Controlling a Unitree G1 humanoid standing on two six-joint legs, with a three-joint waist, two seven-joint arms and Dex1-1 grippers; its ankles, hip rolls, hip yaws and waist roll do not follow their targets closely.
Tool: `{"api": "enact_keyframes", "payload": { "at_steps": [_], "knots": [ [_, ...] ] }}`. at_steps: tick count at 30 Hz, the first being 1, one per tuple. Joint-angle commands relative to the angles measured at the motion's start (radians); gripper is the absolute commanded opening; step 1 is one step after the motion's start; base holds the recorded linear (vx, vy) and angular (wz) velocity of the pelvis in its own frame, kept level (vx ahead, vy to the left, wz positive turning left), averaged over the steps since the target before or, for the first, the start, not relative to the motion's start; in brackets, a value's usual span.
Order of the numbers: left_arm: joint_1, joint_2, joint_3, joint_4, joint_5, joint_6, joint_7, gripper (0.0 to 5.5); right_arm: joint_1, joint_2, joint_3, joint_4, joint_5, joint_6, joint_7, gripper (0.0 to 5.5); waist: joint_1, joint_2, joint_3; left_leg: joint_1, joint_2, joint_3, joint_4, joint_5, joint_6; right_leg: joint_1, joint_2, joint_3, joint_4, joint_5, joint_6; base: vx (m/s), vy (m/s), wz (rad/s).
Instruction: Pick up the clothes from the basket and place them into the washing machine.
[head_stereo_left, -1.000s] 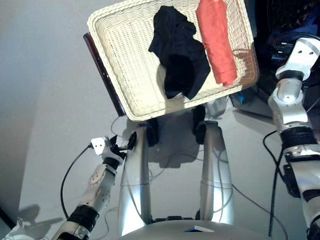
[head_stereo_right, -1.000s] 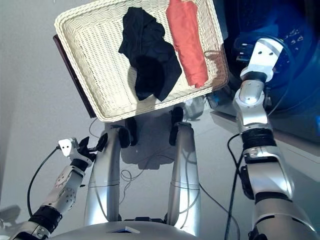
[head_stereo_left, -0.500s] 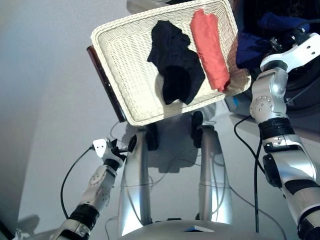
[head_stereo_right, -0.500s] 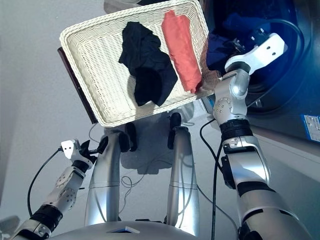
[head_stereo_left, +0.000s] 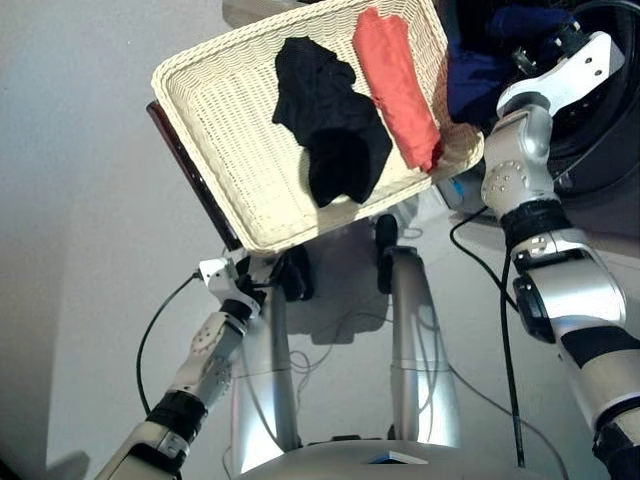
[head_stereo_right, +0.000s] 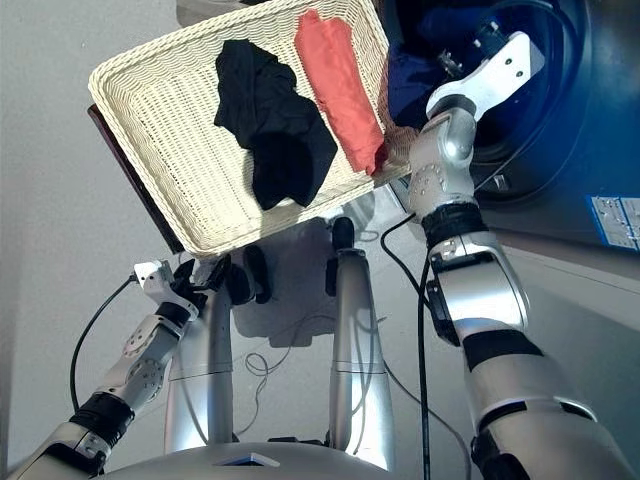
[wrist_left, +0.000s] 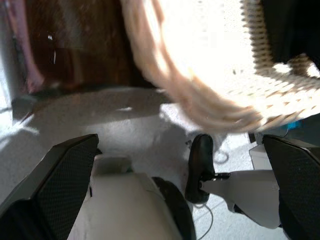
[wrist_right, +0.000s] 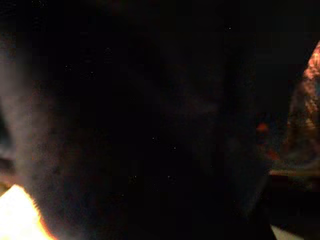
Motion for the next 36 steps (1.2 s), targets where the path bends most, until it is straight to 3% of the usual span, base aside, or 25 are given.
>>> {"api": "enact_keyframes", "payload": {
  "at_steps": [1,11,18,27,36],
  "knots": [
    [0.040,-0.005,-0.017,-0.049,-0.010,0.000,-0.023,5.50,-0.100,-0.160,-0.010,0.043,0.087,-0.033,0.015,0.00,0.013,0.044,-0.030,0.015,-0.005,-0.045,-0.120,0.090,-0.054,0.063,0.002,-0.055,-0.039,-0.017,-0.073,0.000,0.000,0.000],
    [0.080,0.026,-0.034,-0.137,-0.041,0.006,-0.044,5.50,-0.264,-0.336,0.075,0.207,0.085,0.011,-0.021,0.00,0.038,0.052,-0.038,0.002,-0.012,-0.050,-0.127,0.102,-0.060,0.053,-0.002,-0.060,-0.033,-0.015,-0.073,0.000,0.000,0.000],
    [0.085,0.036,-0.036,-0.171,-0.058,-0.001,-0.042,5.50,-0.355,-0.465,0.256,0.267,-0.141,0.075,-0.068,0.00,0.038,0.043,-0.044,-0.004,-0.010,-0.054,-0.130,0.109,-0.063,0.051,-0.003,-0.065,-0.036,-0.010,-0.071,0.000,0.000,0.000],
    [0.072,0.028,-0.036,-0.183,-0.053,-0.022,-0.011,5.50,-0.353,-0.518,0.305,0.267,-0.362,0.073,-0.210,0.00,0.027,0.043,-0.046,-0.001,-0.011,-0.055,-0.137,0.112,-0.066,0.053,-0.002,-0.067,-0.043,-0.008,-0.070,0.000,0.000,0.000],
    [0.060,0.008,-0.052,-0.184,-0.057,-0.020,0.011,5.50,-0.339,-0.520,0.259,0.394,-0.297,0.129,-0.235,0.00,0.032,0.047,-0.048,-0.003,-0.010,-0.053,-0.135,0.108,-0.066,0.054,-0.005,-0.071,-0.044,-0.010,-0.071,0.000,0.000,0.000]
  ]
}}
